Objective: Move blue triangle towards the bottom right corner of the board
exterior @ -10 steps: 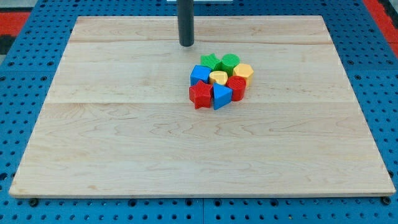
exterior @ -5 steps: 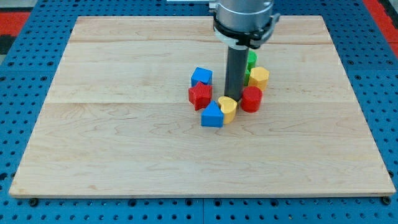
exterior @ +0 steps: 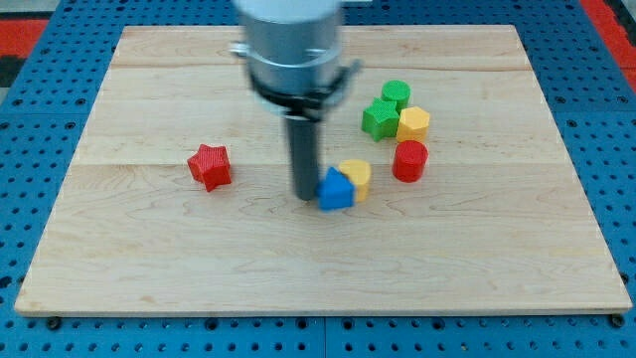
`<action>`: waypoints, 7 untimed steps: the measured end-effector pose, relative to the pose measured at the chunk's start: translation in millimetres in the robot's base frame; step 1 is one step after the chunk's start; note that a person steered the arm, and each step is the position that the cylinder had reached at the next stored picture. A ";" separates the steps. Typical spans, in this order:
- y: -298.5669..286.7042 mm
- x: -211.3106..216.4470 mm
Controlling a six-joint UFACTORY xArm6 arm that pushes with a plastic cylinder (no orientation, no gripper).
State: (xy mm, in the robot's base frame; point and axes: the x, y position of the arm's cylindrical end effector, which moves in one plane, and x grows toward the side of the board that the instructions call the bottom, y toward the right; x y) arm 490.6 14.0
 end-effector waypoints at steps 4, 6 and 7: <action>76.5 11.0; 93.4 22.0; 121.2 53.2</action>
